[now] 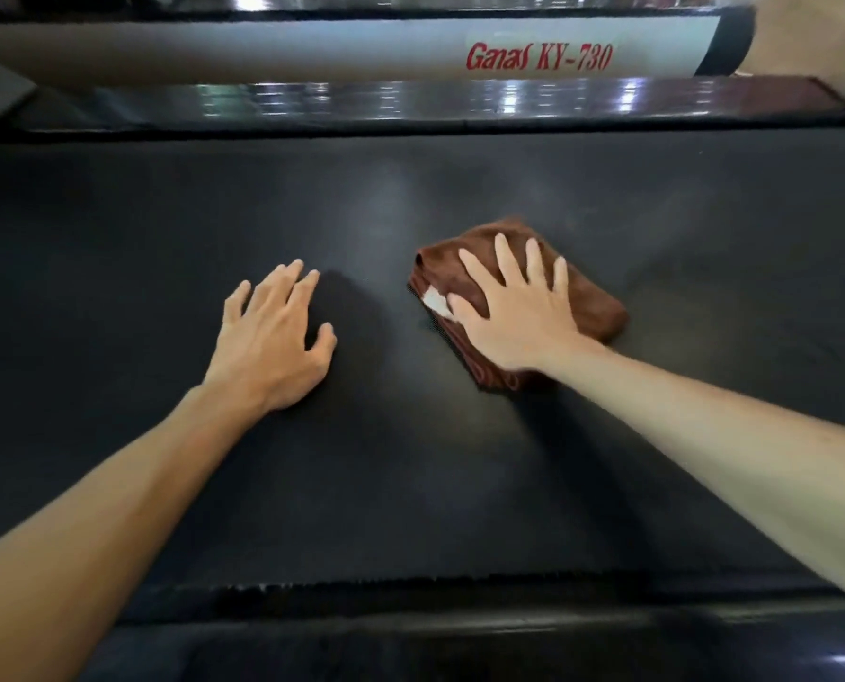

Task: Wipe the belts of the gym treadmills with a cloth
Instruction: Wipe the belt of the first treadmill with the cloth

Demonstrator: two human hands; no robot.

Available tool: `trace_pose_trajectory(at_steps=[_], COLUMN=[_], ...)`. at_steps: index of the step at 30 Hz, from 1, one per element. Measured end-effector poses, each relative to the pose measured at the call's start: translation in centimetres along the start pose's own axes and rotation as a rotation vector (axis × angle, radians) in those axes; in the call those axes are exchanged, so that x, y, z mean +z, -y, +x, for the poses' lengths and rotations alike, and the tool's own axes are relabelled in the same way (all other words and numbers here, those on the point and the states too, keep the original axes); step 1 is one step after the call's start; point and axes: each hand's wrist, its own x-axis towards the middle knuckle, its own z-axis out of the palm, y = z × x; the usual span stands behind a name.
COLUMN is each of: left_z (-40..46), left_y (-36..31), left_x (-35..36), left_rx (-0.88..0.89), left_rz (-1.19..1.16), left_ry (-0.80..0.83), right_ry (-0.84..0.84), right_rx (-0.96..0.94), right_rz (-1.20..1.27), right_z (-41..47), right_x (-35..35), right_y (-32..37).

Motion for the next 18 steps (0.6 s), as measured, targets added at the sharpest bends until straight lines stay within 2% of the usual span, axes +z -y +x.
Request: trace_pose_trajectory(at_steps=[3,7,10,13,16,18], left_z=[-0.7,-2.0,-3.0,-3.4,-3.2,-3.0], left_y=[-3.0,-6.4,-7.1,-6.7,-6.8,-6.8], left_x=[0.1,1.0,2.3,2.9,3.0,3.0], left_rx=[0.068,0.116,0.138,0.153,0.155,0.154], left_rz=[-0.09,-0.158,-0.144,-0.115,-0.112,-0.11], left_ry=[0.017,0.07,0.099,0.068,0.05,0.045], right_ry=[-0.023,-0.069,-0.032,-0.03,-0.024,-0.007], right_rx=[0.05,0.047,-0.01,-0.088,0.007,0.068], right_rz=[-0.035,-0.002,-0.003,-0.002,-0.007,-0.027], right_z=[-4.4,-0.4,0.6,-4.8,-11.5,-11.7], right_x=[0.3,-0.6,-0.2,0.2,0.5,0.4], right_y=[-0.8,-0.8,-0.9,-1.0,-0.9,-1.3])
